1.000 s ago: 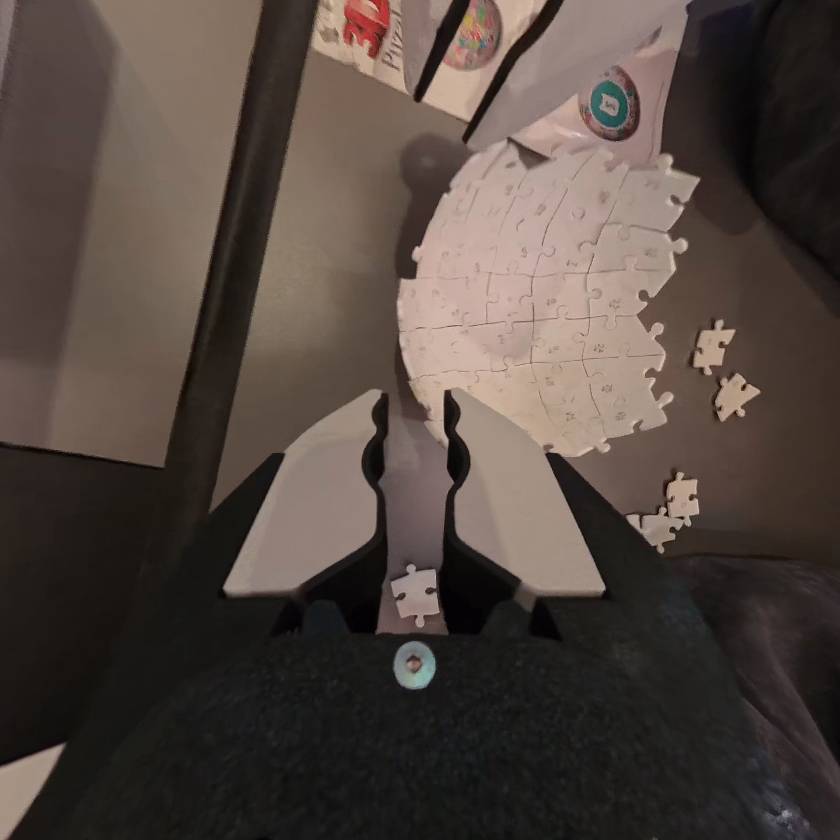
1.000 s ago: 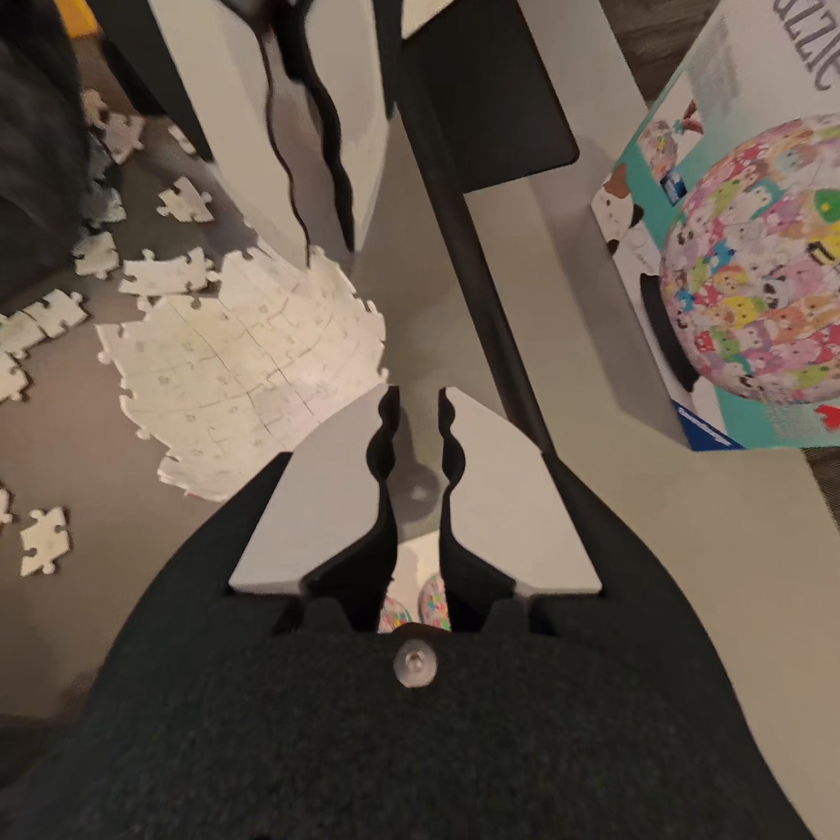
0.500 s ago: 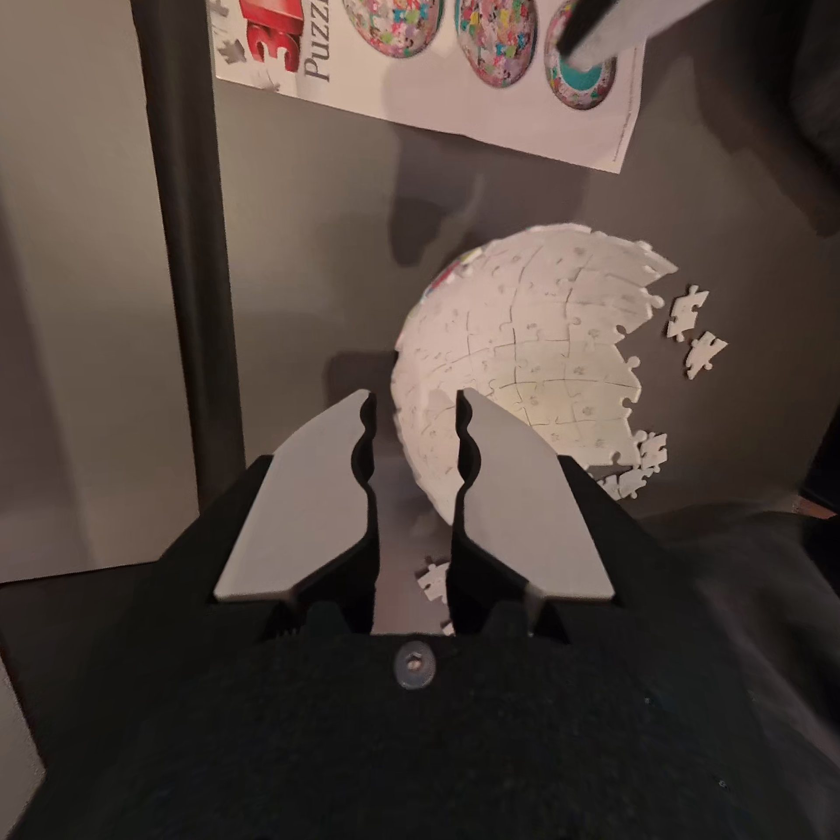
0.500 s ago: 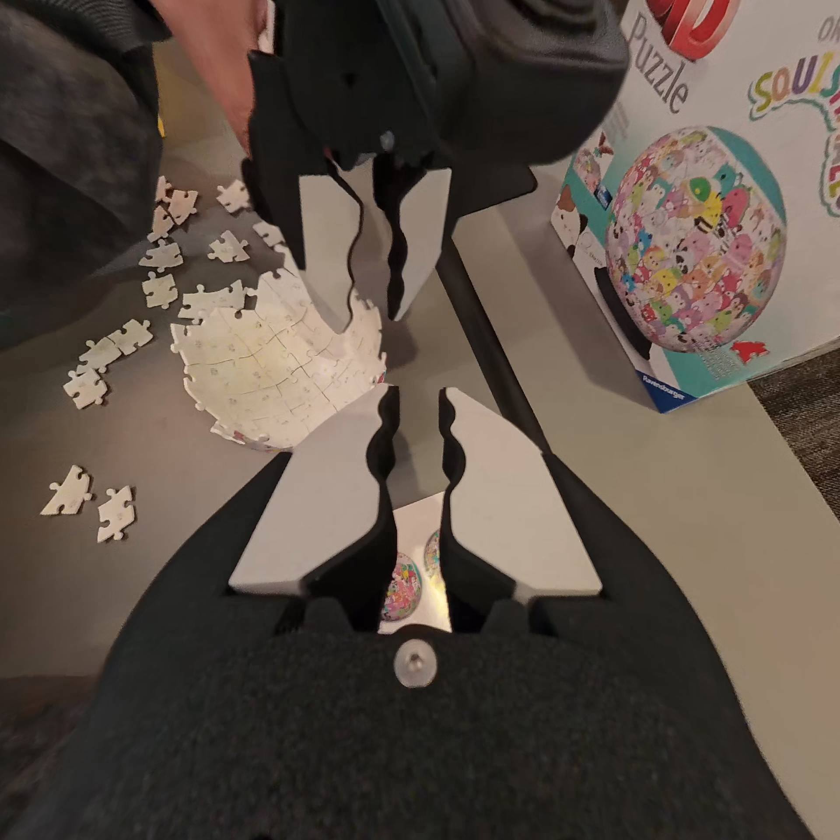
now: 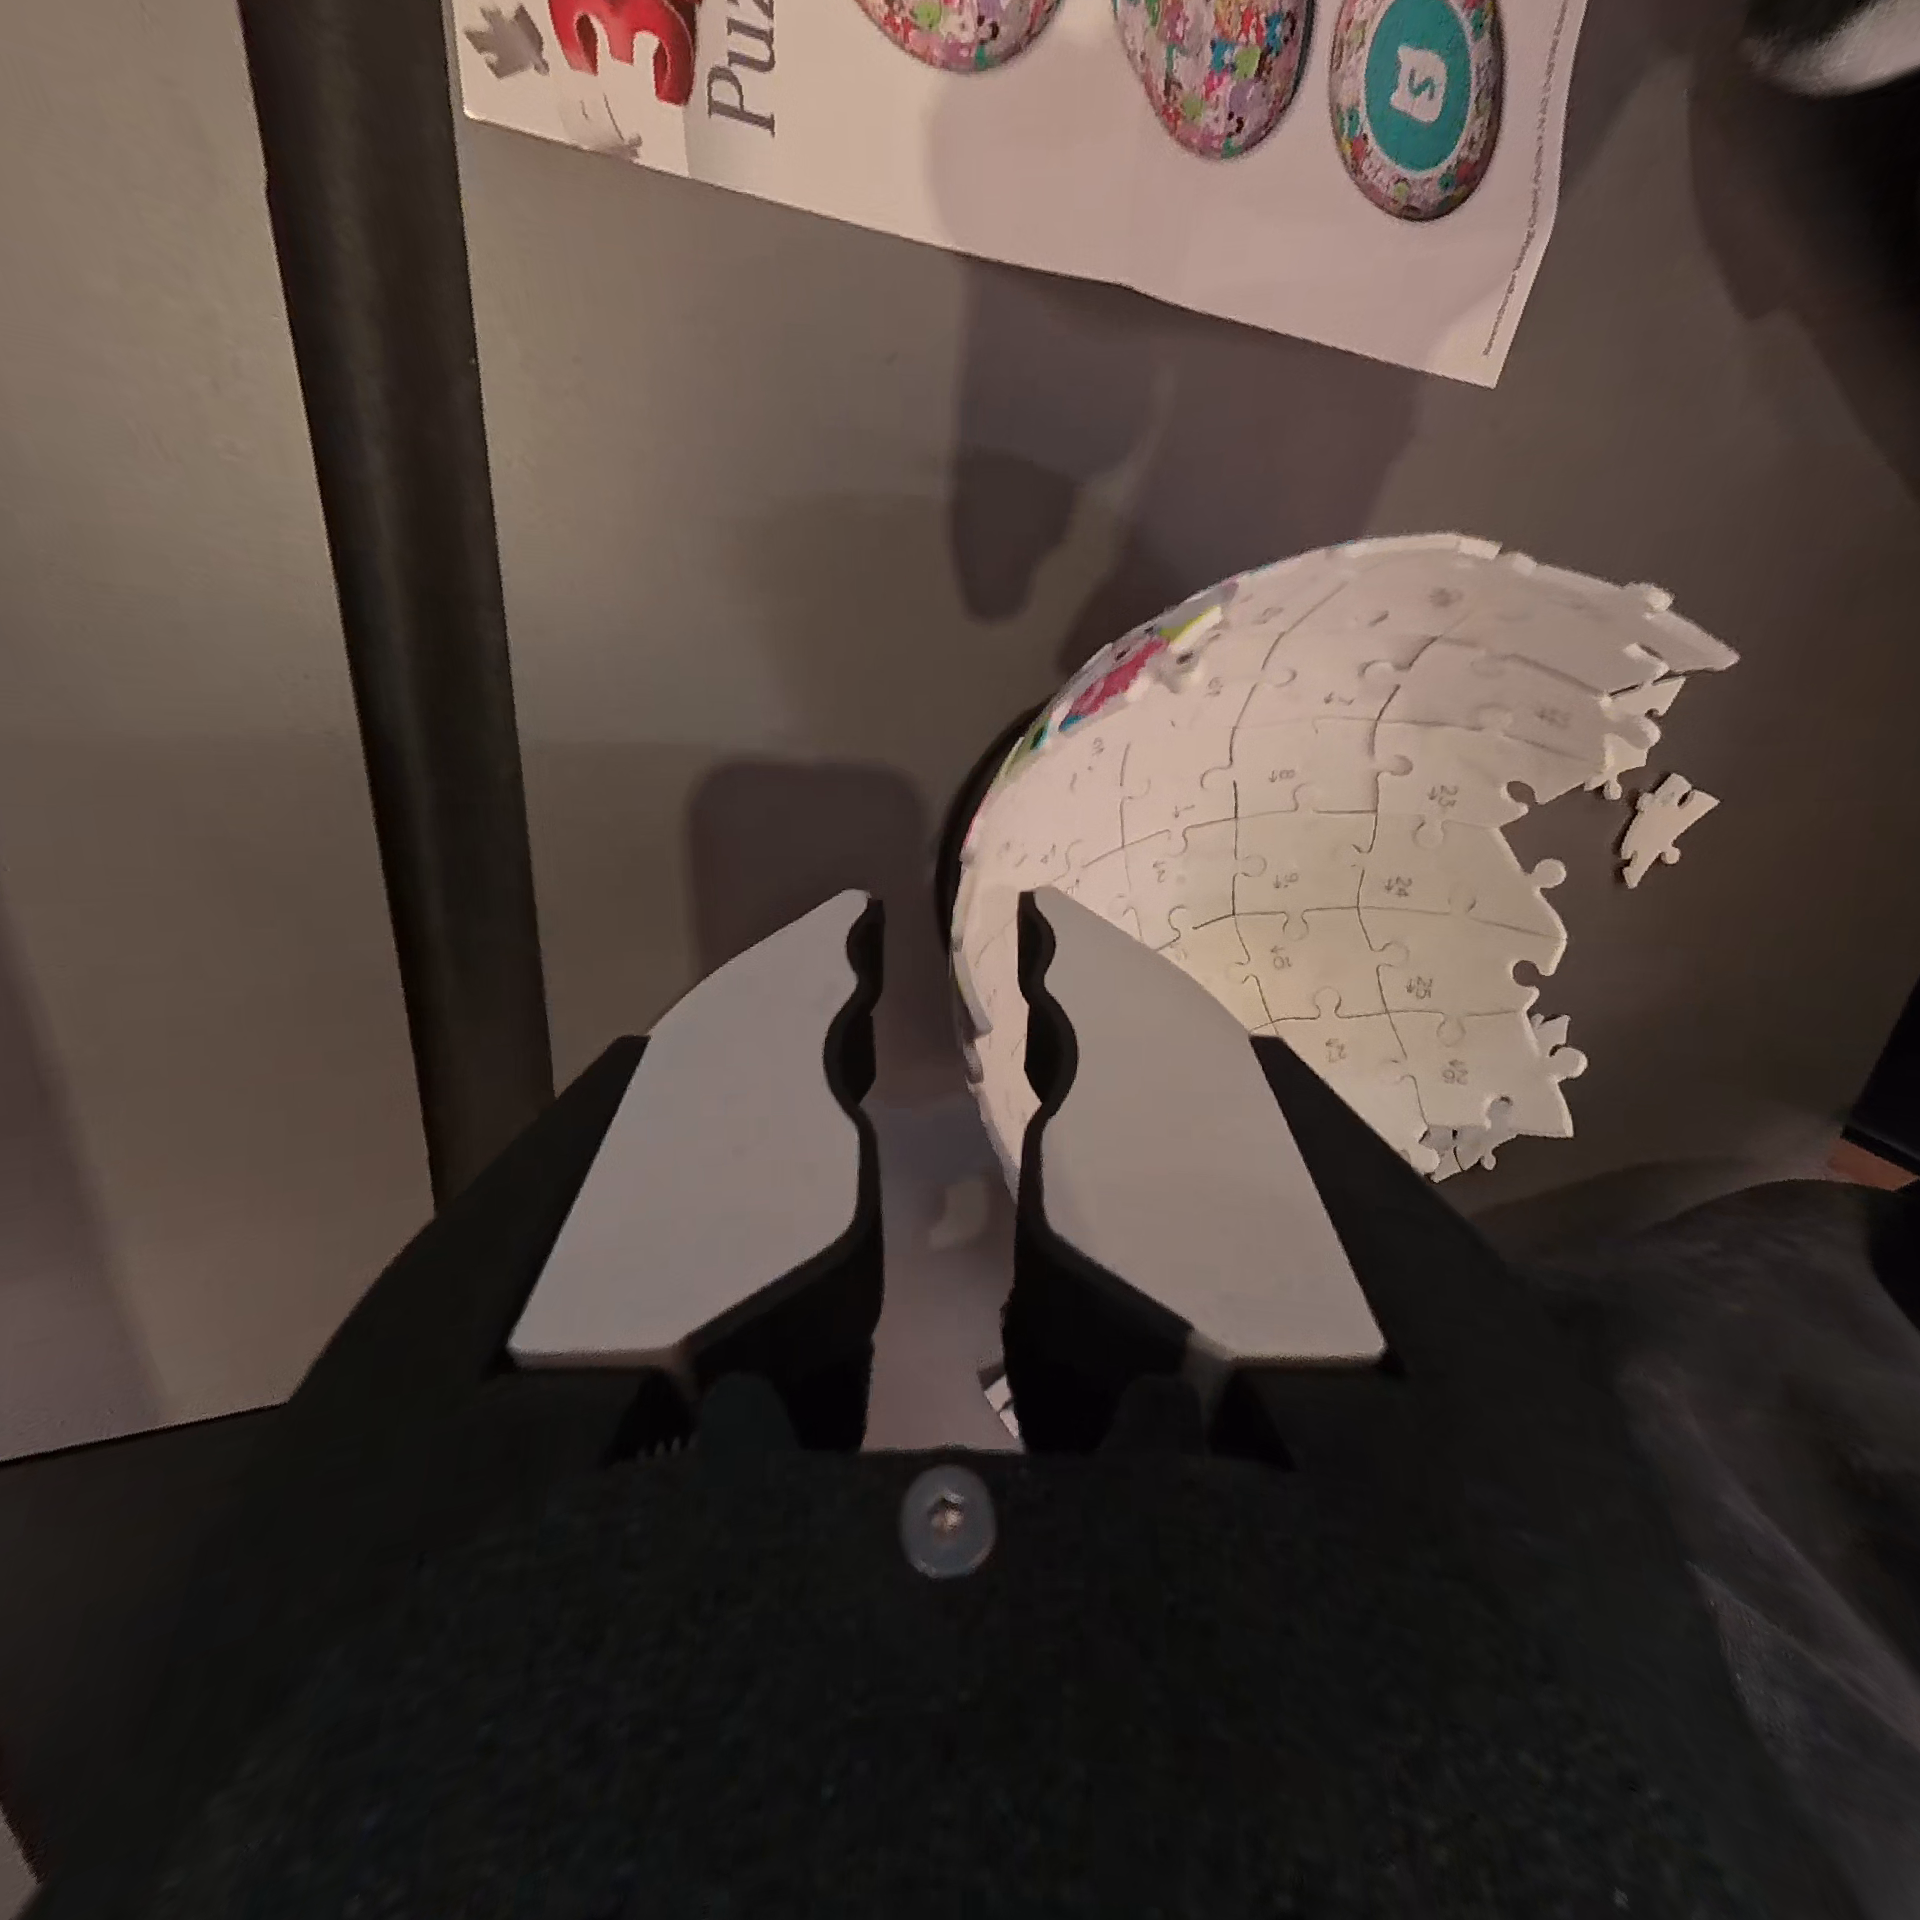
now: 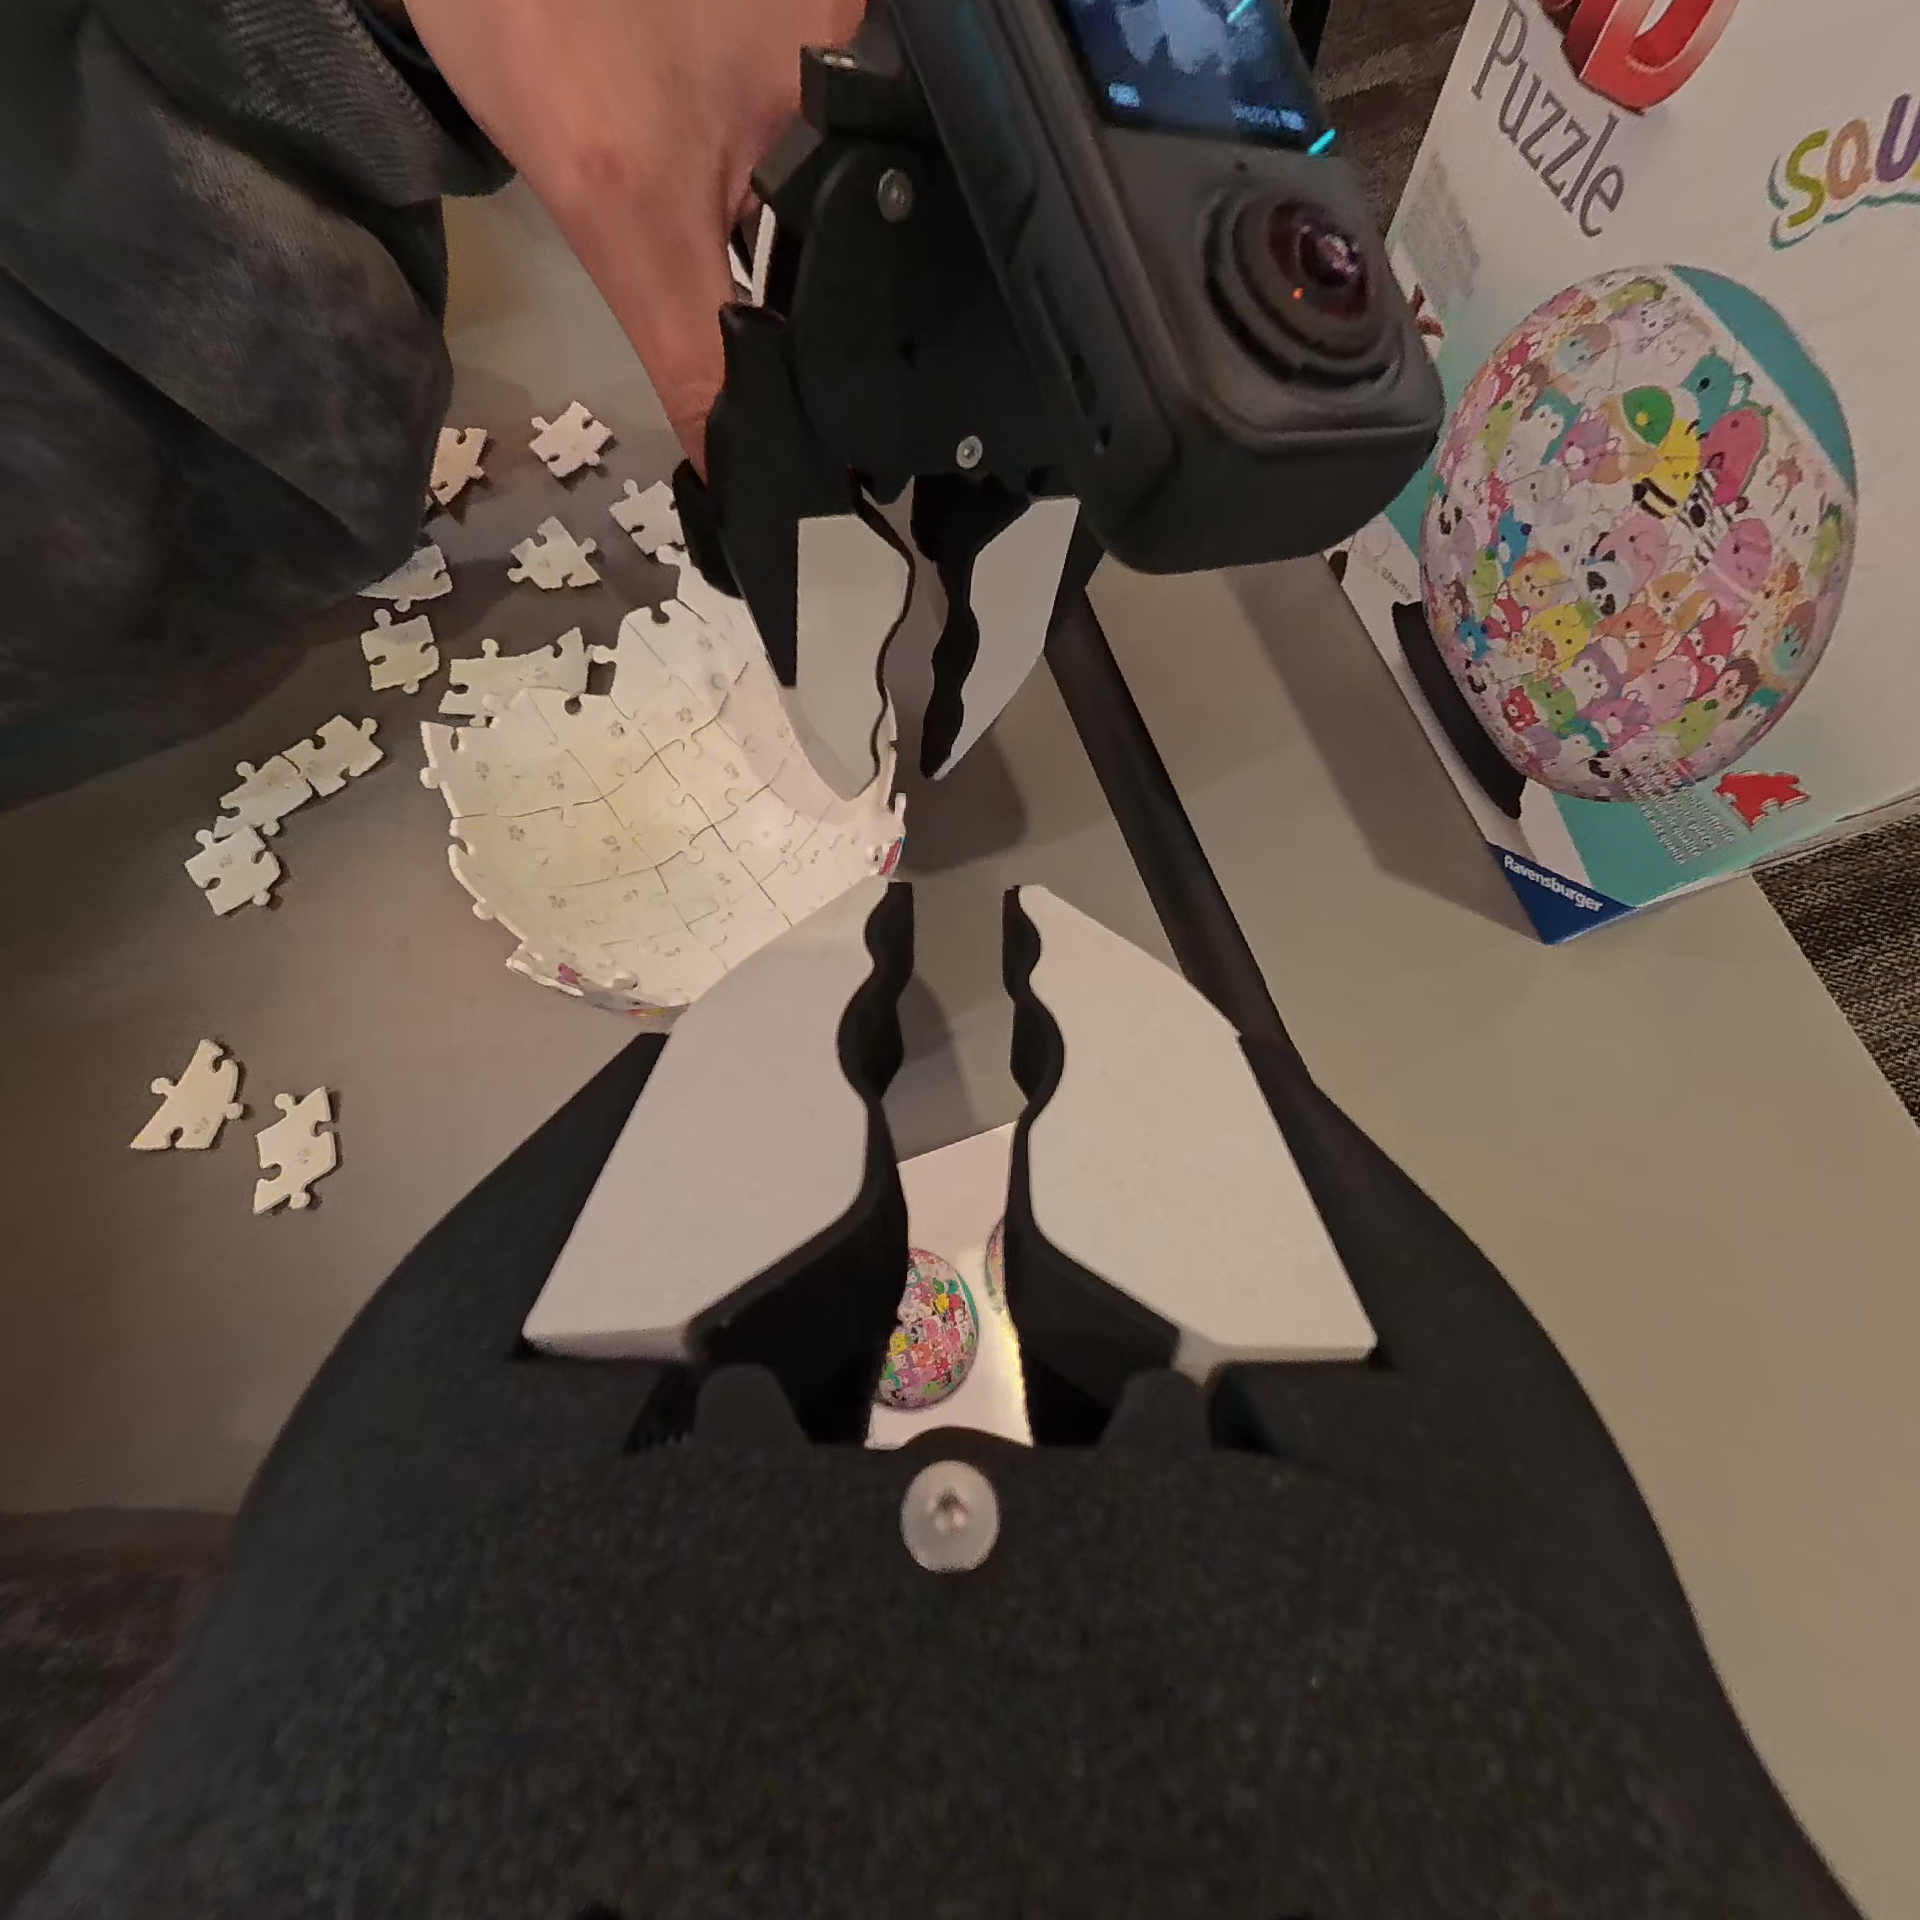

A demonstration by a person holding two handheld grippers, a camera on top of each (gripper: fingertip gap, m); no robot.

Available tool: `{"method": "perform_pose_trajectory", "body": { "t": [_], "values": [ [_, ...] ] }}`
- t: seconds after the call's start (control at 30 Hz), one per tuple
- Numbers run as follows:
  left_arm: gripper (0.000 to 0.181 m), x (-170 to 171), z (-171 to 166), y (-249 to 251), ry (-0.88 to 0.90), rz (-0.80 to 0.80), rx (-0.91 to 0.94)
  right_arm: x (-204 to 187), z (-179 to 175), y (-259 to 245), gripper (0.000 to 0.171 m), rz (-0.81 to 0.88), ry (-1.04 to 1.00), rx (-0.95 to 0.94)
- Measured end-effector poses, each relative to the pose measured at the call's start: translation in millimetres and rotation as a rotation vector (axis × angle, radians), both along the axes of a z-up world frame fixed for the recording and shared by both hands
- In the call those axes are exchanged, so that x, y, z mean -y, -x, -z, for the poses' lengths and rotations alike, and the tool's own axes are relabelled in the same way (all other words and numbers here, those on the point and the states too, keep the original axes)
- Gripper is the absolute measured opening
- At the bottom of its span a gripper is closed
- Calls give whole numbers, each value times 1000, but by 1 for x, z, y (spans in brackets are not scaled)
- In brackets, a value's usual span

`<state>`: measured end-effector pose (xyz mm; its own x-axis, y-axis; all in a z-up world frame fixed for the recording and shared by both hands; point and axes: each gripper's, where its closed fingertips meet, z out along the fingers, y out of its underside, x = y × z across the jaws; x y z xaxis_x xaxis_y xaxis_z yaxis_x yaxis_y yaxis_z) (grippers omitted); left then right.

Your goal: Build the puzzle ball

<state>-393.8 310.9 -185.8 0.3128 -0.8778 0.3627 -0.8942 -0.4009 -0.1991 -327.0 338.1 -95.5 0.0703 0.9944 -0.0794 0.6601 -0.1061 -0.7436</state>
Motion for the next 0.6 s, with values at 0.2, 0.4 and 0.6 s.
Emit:
{"method": "perform_pose_trajectory", "body": {
  "t": [0.2,0.4,0.6],
  "values": [
    [18,3,5,-1,19,14,-17,1,2,0,17,-7,7,6],
    [4,5,7,-2,36,28,-23,2,4,-1,16,-11,14,7],
    [4,2,7,-1,-10,40,-31,3,4,-1,16,-14,18,9]
  ]
}}
